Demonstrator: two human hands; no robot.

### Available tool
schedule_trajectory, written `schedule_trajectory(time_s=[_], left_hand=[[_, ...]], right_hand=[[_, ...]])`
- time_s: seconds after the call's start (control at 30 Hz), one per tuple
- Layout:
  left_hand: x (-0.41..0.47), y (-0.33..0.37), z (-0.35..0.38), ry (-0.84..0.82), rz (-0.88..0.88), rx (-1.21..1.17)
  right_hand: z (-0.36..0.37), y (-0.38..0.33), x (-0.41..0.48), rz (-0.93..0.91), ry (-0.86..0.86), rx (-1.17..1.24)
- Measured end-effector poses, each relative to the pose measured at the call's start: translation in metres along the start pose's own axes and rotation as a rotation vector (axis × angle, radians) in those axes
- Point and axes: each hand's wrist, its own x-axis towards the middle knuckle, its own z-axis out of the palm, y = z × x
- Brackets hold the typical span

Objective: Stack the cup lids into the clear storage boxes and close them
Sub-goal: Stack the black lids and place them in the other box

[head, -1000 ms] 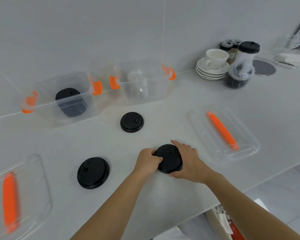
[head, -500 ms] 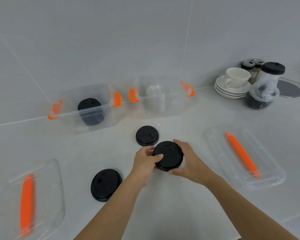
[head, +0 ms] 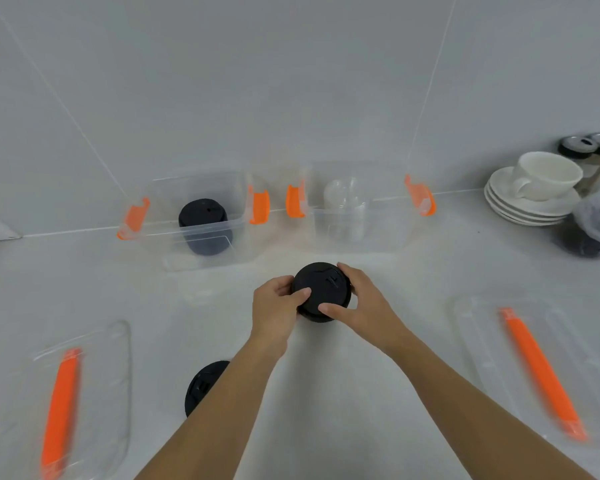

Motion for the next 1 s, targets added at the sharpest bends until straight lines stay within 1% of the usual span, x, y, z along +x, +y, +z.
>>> schedule_trajectory(time_s=[0.17,0.3,0.57,0.67,0.73,0.8,0.87,0.9,1.0], left_hand=[[0.016,-0.005,0.002,0.044,0.002,0.021],[0.024,-0.009,0.008,0.093,0.020,0.049],[0.039,-0.023,0.015,0.125,-0.039,0.086],[0.041,-0.029,0.017,0.126,-0.032,0.172],[0.043,-0.031,0.017,0.162,-0.028,0.281],[0.047,-0.032,0.016,0.211,-0.066,0.505],[0.049,-0.031,0.016,0.190,-0.125,0.733],[0.048,-0.031,0.016,0.174,-0.131,0.788],[0.044,-0.030,0.018,0.173,-0.113,0.794]], right_hand=[[0.003,0.007,0.018,-0.005,-0.038,-0.029],[0.005,0.015,0.030,0.000,-0.061,-0.112],[0.005,0.029,0.043,0.023,-0.089,-0.183],[0.004,0.034,0.047,0.050,-0.092,-0.198],[0.006,0.036,0.049,0.075,-0.092,-0.261],[0.007,0.038,0.052,0.104,-0.086,-0.323],[0.010,0.038,0.053,0.116,-0.094,-0.328],[0.012,0.038,0.053,0.113,-0.096,-0.318],[0.012,0.032,0.052,0.122,-0.090,-0.237]])
